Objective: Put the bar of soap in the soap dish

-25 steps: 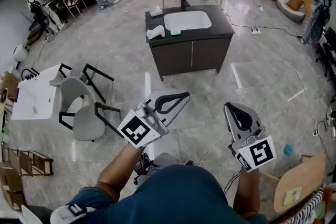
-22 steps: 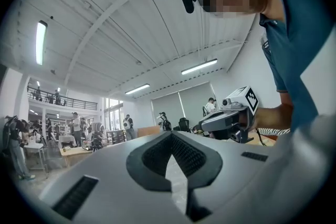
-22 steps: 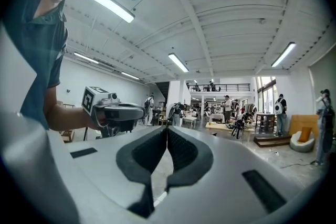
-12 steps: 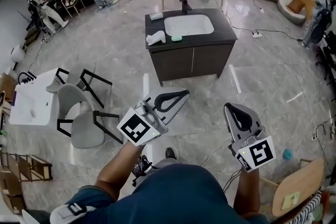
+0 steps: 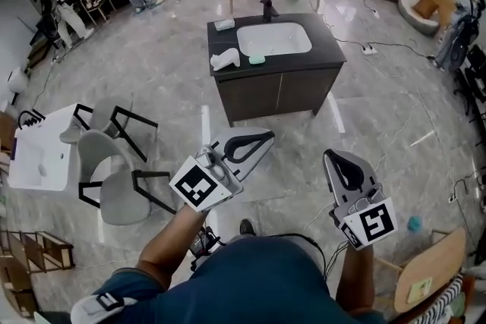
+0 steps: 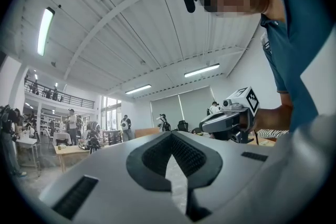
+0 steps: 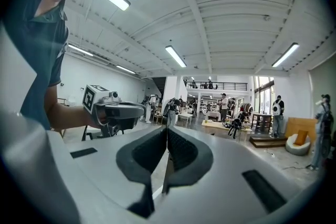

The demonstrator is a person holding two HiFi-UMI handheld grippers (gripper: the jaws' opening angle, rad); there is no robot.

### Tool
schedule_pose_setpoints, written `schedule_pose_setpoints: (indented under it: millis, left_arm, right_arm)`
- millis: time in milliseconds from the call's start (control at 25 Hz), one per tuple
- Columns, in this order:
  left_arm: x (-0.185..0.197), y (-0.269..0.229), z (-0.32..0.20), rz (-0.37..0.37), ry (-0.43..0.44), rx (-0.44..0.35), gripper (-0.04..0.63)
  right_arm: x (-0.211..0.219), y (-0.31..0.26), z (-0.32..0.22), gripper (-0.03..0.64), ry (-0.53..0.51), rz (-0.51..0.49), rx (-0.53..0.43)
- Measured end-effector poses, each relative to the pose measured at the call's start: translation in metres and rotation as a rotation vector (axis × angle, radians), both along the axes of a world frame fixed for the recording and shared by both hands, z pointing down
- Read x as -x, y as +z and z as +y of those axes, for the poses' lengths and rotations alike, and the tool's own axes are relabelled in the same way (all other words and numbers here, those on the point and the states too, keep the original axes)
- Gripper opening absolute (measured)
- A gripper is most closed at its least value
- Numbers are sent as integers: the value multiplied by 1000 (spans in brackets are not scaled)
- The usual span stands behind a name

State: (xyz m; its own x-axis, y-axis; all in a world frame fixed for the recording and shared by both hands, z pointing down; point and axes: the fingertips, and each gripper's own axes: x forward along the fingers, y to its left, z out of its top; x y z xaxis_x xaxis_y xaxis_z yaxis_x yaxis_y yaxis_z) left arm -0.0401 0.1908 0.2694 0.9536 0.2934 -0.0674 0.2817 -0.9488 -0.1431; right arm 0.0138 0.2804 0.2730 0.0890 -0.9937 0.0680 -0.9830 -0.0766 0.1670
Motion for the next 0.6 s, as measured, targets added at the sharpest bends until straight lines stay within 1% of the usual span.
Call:
schedule_pose_setpoints:
  millis: [160,320,600]
  left_arm:
    - [-15,5,-16,-27,-13,11,2]
    - [-34,6,-32,-25,-40,6,1]
    - [-87,2,-48,-32,-85,1,1]
  right_arm:
    - [-18,1,-17,15,-6,-8,3]
    - [-39,8,-35,15,-38,-20,13]
    - [-97,7,-53,15,-74,-26,7]
